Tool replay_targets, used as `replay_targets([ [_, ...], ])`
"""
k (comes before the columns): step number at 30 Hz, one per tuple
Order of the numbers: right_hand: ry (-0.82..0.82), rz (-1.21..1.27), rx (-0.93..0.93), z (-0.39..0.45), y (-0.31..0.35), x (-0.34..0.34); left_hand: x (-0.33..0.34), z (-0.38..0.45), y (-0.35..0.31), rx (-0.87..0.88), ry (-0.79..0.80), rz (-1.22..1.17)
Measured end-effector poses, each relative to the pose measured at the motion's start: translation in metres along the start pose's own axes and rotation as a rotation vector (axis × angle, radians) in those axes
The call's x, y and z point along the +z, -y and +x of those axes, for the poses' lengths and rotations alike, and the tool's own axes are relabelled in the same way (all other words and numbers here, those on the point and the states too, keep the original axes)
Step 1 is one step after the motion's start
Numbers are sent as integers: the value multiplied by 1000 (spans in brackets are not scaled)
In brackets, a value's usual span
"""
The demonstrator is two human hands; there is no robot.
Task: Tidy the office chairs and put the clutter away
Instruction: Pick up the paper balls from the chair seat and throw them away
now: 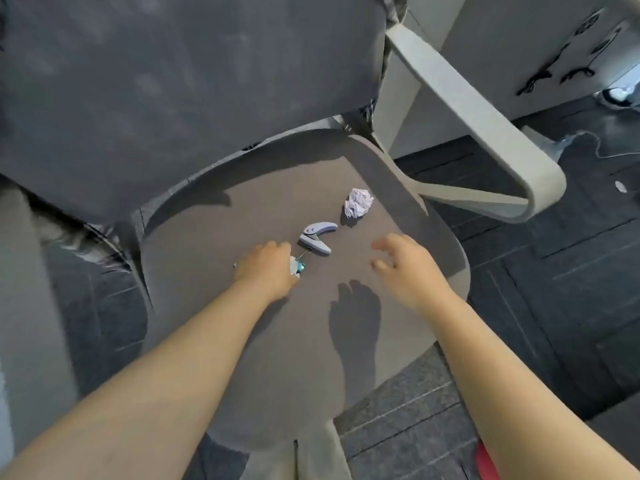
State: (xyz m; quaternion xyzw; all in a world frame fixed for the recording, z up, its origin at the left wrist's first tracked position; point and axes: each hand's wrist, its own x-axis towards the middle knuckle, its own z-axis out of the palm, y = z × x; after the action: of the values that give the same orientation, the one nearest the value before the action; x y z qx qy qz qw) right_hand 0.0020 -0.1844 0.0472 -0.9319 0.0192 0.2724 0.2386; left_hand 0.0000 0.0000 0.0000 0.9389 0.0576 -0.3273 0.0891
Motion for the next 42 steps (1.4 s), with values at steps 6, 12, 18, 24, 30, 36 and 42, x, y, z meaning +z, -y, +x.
replay_targets([
  [6, 38, -9, -1, 54, -11, 10, 12, 26, -3, -72, 52, 86],
  [12, -106, -25, -54, 106, -6, 7, -26, 54, -10, -105, -88, -147],
  [18, -24, -211, -82, 145, -10, 26, -34, 83, -10, -80, -167, -290],
  [24, -48, -121, -69, 132, -8, 23, -39, 74, -11, -42, -146, -285],
  [30, -122, -57, -75, 82, 7, -20, -82, 36, -27, 91, -191, -212],
  [36, -280, 45, 55, 2, 10, -54, -117, -21, -54, 340, -207, -126],
  [42, -498, 139, 276, -108, -8, -63, -118, -88, -96, 662, -193, 7],
])
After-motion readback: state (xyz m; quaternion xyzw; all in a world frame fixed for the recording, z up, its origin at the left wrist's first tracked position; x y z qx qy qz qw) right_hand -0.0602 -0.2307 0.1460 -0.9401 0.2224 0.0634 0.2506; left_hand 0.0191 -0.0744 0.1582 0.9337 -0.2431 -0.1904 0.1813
